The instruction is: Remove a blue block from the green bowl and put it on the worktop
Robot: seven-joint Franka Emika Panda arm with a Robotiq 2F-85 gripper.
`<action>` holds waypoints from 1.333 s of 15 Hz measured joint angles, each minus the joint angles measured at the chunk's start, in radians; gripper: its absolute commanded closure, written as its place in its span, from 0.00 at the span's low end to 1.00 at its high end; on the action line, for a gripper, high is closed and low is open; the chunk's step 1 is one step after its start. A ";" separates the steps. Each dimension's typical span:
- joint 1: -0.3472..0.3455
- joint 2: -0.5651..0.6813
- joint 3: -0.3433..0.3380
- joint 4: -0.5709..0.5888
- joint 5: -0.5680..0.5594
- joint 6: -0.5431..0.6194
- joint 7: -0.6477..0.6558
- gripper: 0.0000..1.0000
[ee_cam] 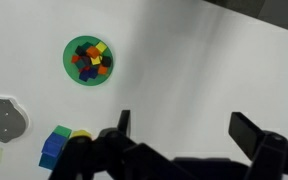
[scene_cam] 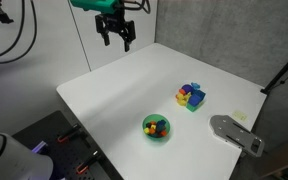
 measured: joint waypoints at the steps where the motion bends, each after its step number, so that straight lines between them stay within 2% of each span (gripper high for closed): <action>1: -0.001 0.018 0.000 -0.002 0.000 0.024 0.004 0.00; 13: -0.076 0.318 -0.034 -0.057 -0.017 0.344 0.015 0.00; 20: -0.114 0.513 -0.077 -0.051 -0.140 0.500 0.064 0.00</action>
